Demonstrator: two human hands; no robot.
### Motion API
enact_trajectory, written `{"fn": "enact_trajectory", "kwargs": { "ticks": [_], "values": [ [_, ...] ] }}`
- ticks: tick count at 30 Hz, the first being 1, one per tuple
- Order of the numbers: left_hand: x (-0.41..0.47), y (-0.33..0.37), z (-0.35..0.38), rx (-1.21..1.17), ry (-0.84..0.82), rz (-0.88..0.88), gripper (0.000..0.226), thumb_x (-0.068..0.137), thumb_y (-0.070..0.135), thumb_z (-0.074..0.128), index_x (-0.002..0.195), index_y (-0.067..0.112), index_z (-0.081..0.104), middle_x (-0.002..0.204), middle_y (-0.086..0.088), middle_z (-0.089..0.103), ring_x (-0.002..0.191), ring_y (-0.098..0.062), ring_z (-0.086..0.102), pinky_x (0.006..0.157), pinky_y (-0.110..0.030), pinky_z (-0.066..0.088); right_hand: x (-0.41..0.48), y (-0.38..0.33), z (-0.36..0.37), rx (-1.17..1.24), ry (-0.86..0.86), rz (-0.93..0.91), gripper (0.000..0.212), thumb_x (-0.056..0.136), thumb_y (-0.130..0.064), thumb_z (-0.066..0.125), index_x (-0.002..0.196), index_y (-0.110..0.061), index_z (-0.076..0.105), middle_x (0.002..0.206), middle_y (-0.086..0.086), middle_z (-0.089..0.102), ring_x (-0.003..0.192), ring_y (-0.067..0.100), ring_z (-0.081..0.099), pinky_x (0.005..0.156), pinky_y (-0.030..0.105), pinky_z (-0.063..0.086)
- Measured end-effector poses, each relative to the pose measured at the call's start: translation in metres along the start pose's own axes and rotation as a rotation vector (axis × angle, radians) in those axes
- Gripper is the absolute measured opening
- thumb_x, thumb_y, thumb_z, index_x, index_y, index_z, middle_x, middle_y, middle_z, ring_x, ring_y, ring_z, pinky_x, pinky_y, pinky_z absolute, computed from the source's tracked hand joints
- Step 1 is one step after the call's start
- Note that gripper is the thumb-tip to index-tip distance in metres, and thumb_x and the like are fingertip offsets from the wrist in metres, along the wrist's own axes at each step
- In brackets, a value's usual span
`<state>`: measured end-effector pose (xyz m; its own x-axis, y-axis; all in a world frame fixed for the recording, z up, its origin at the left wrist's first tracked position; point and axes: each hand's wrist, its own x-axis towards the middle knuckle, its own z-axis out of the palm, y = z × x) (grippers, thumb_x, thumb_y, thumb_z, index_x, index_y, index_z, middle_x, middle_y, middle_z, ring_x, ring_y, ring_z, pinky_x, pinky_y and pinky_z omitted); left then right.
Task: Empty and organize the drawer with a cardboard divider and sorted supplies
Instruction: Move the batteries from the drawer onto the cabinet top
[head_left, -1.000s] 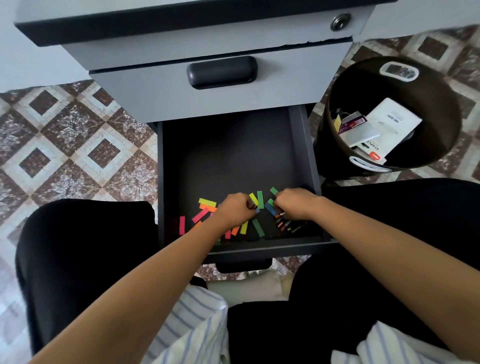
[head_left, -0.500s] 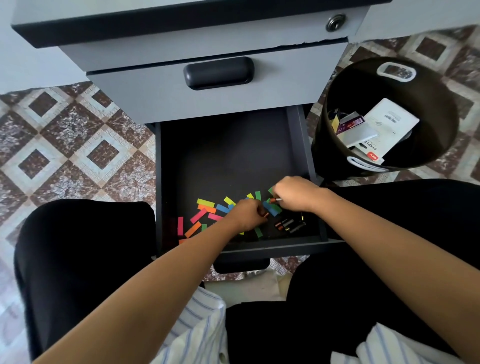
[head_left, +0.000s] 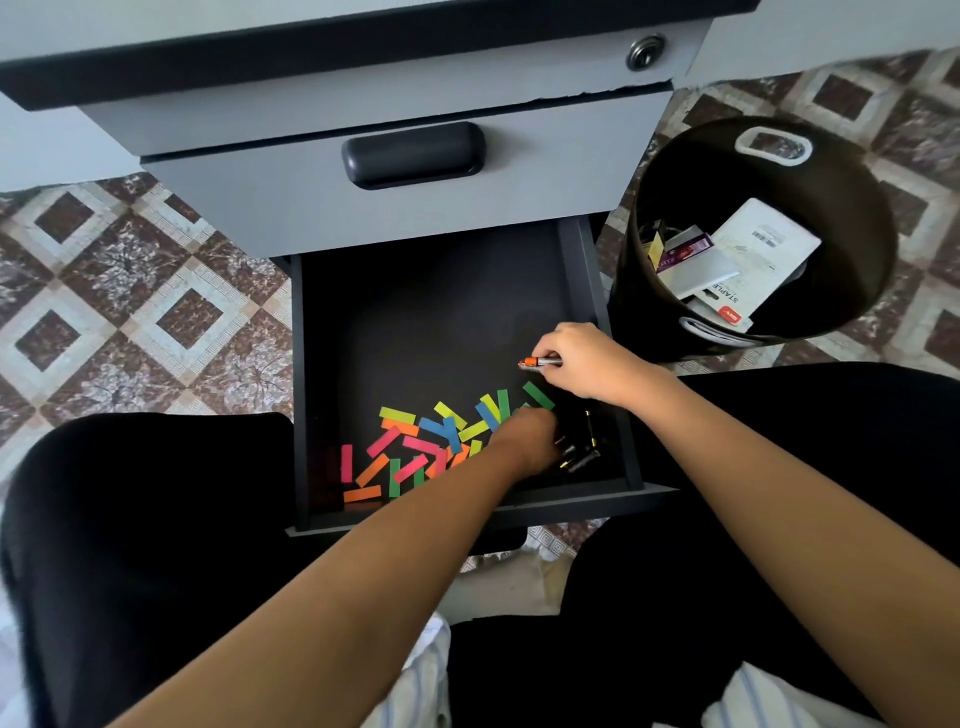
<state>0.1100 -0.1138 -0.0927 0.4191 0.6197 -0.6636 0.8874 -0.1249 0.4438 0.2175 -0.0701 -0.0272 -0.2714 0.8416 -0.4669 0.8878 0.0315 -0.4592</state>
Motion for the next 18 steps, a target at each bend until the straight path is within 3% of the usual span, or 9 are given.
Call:
{"fn": "enact_trajectory", "kwargs": {
  "ticks": [4, 9, 11, 13, 16, 18],
  "values": [
    [-0.001, -0.002, -0.004, -0.027, -0.003, -0.023, 0.02, 0.09, 0.013, 0.053, 0.099, -0.002, 0.062, 0.101, -0.019, 0.063, 0.094, -0.031, 0.06, 0.073, -0.033, 0.047, -0.003, -0.005, -0.004, 0.042, 0.024, -0.015, 0.02, 0.092, -0.012, 0.053, 0.1, -0.002, 0.068, 0.099, 0.017, 0.063, 0.087, 0.032, 0.06, 0.077, 0.039, 0.048],
    [-0.011, -0.001, -0.031, -0.273, 0.066, -0.053, 0.021, 0.089, 0.017, 0.057, 0.098, 0.001, 0.069, 0.098, -0.014, 0.067, 0.089, -0.024, 0.061, 0.075, -0.029, 0.047, -0.007, -0.014, -0.021, 0.24, 0.171, -0.014, 0.02, 0.089, -0.015, 0.059, 0.106, -0.011, 0.069, 0.097, 0.007, 0.069, 0.089, 0.022, 0.062, 0.075, 0.032, 0.048],
    [-0.022, 0.0, -0.053, -0.379, 0.105, -0.034, 0.022, 0.091, 0.018, 0.058, 0.101, 0.001, 0.069, 0.091, -0.012, 0.065, 0.07, -0.016, 0.057, 0.064, -0.022, 0.044, -0.01, -0.022, -0.031, 0.331, 0.258, -0.023, 0.022, 0.089, -0.015, 0.059, 0.108, -0.011, 0.069, 0.1, 0.004, 0.07, 0.092, 0.018, 0.063, 0.082, 0.034, 0.049],
    [-0.036, -0.001, -0.076, -0.5, 0.157, -0.035, 0.02, 0.091, 0.017, 0.059, 0.099, 0.001, 0.069, 0.08, -0.006, 0.061, 0.055, -0.008, 0.046, 0.051, -0.015, 0.039, -0.015, -0.032, -0.043, 0.403, 0.329, -0.052, 0.021, 0.088, -0.014, 0.059, 0.106, -0.011, 0.07, 0.092, -0.001, 0.07, 0.084, 0.011, 0.063, 0.079, 0.034, 0.05],
    [-0.059, -0.002, -0.112, -0.654, 0.251, -0.039, 0.013, 0.09, 0.015, 0.06, 0.096, 0.008, 0.069, 0.07, 0.002, 0.06, 0.055, -0.006, 0.046, 0.052, -0.017, 0.04, -0.024, -0.047, -0.062, 0.483, 0.398, -0.091, 0.021, 0.089, -0.013, 0.059, 0.106, -0.01, 0.07, 0.07, -0.017, 0.058, 0.06, -0.006, 0.052, 0.063, 0.016, 0.04],
    [-0.076, -0.001, -0.136, -0.698, 0.334, -0.008, 0.008, 0.091, 0.015, 0.059, 0.094, 0.012, 0.066, 0.071, 0.001, 0.06, 0.06, -0.009, 0.049, 0.054, -0.02, 0.041, -0.03, -0.059, -0.076, 0.504, 0.456, -0.099, 0.025, 0.09, -0.015, 0.059, 0.113, -0.01, 0.068, 0.073, -0.02, 0.056, 0.059, -0.013, 0.051, 0.062, 0.005, 0.038]
  ]
}}
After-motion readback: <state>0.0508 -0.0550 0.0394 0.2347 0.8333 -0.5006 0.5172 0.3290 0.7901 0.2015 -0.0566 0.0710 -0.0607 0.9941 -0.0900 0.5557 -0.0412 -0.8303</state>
